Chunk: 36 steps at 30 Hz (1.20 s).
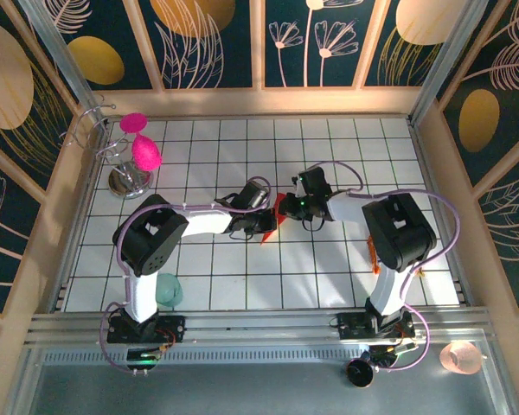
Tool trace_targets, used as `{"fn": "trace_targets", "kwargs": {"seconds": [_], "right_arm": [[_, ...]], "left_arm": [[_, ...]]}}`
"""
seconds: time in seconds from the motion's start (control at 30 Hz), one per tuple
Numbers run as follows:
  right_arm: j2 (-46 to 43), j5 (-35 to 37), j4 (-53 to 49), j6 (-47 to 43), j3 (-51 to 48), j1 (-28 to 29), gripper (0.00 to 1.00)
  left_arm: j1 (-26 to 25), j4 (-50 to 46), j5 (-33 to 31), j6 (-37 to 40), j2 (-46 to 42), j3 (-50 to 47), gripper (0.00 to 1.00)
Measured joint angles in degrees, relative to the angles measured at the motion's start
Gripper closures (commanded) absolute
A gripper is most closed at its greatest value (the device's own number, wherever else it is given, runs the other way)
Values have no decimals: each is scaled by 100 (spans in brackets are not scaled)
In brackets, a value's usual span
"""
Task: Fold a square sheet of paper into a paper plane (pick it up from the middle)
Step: Fold the wing for the fifth time at the center of the table.
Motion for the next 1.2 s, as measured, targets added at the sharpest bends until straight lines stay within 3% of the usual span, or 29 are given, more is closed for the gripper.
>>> {"fn": "trace_targets", "kwargs": {"seconds": [0.23,0.47,0.73,0.87,1.0,1.2], "right_arm": [[251,-431,140,-13,2,-341,88],[463,-933,560,66,22,-1152,88],[573,-511,498,44,317,-1792,89],[166,-221,308,-11,188,-1613,89],[-341,-133,280,17,26,-1080,91],[-232,-212,352,186,-9,-256,96]], "left_arm": [[0,61,-22,0,-2,-66,100],[0,435,17,-33,-103,-372,100],[11,470,72,-37,-131,-411,100],[11,221,68,-35,-129,-271,100],[11,48,70,4,-118,-177,100],[11,-79,76,26,-118,-116,100]]}}
